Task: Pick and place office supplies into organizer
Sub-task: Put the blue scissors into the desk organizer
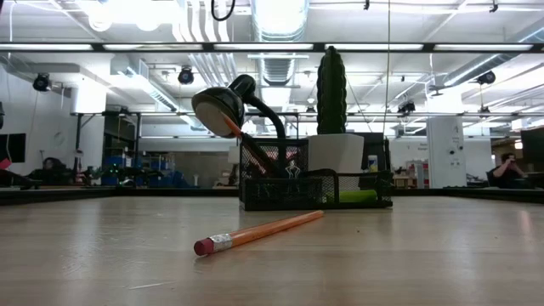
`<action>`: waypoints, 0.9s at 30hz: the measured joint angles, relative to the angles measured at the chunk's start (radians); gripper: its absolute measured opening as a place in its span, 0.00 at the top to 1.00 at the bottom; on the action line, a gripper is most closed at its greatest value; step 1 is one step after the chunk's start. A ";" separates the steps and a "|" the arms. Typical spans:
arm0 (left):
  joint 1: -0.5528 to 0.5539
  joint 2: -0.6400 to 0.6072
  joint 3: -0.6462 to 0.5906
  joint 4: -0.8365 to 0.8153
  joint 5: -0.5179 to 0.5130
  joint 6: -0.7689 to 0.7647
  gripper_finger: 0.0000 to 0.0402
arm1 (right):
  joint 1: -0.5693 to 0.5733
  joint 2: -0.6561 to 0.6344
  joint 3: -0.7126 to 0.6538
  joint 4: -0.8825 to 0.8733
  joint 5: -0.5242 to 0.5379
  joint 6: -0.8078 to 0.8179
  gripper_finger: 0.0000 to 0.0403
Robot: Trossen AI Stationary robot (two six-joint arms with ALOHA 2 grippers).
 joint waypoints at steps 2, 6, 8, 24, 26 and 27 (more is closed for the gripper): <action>0.000 0.000 0.000 0.003 0.000 -0.001 0.96 | 0.000 0.000 0.000 0.000 0.003 0.000 0.93; 0.000 0.000 0.000 0.004 0.000 0.001 0.93 | 0.001 0.002 0.000 0.002 0.020 0.003 0.94; 0.000 0.000 0.000 0.011 0.004 0.007 0.87 | 0.001 0.002 0.000 0.008 0.022 0.012 0.94; 0.039 -0.025 0.000 0.032 0.012 0.427 0.60 | 0.000 -0.038 0.000 0.020 0.156 0.436 0.94; 0.050 -0.034 0.000 0.009 0.015 0.490 0.60 | 0.000 -0.052 0.000 0.006 0.178 0.542 0.94; 0.055 -0.044 0.000 -0.015 0.016 0.523 0.59 | 0.000 -0.060 0.000 0.001 0.184 0.598 0.94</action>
